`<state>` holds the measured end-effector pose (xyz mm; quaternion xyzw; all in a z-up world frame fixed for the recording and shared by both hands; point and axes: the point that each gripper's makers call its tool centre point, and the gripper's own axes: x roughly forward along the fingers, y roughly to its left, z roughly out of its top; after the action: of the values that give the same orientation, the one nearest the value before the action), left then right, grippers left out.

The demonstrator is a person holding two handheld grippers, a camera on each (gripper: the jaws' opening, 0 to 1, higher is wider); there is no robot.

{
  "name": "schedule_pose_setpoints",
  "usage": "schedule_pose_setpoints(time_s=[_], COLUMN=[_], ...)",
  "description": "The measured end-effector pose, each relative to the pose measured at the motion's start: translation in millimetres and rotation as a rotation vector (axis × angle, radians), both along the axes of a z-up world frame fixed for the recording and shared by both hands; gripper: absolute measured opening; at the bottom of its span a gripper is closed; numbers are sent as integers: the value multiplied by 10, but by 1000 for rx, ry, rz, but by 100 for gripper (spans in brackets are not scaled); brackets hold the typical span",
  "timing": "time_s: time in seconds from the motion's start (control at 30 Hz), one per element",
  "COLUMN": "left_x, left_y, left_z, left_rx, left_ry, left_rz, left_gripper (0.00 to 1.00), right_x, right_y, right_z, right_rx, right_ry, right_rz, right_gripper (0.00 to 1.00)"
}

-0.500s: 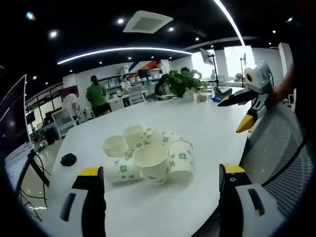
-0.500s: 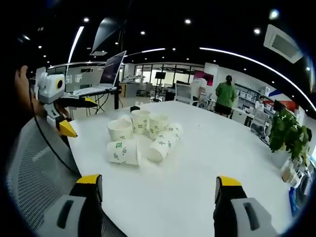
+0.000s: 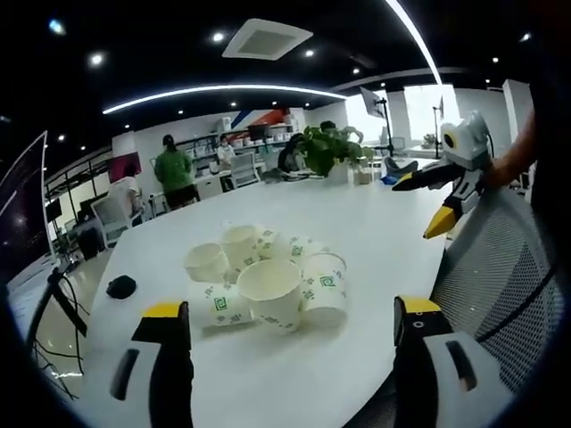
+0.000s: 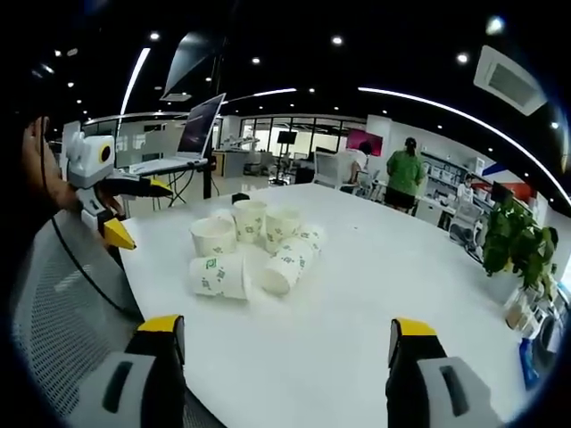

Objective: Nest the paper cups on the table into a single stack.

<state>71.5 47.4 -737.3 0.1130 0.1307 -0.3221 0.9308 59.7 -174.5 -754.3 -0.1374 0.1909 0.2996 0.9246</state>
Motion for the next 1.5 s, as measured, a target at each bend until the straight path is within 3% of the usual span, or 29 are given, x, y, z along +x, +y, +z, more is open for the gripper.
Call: schedule_pose_setpoints(time_s=[0.43,1.5], left_x=[17,-14], left_y=[80,57], left_z=[-63,-127], left_rx=[24,54], left_ry=[4,28], left_rz=[22,1], left_gripper=[92,88], right_x=[-17,-30], right_y=[7,9], right_z=[-8,-26], right_rx=[-13,-9], right_ry=[0,16], right_rz=[6,14], right_gripper=[95,94])
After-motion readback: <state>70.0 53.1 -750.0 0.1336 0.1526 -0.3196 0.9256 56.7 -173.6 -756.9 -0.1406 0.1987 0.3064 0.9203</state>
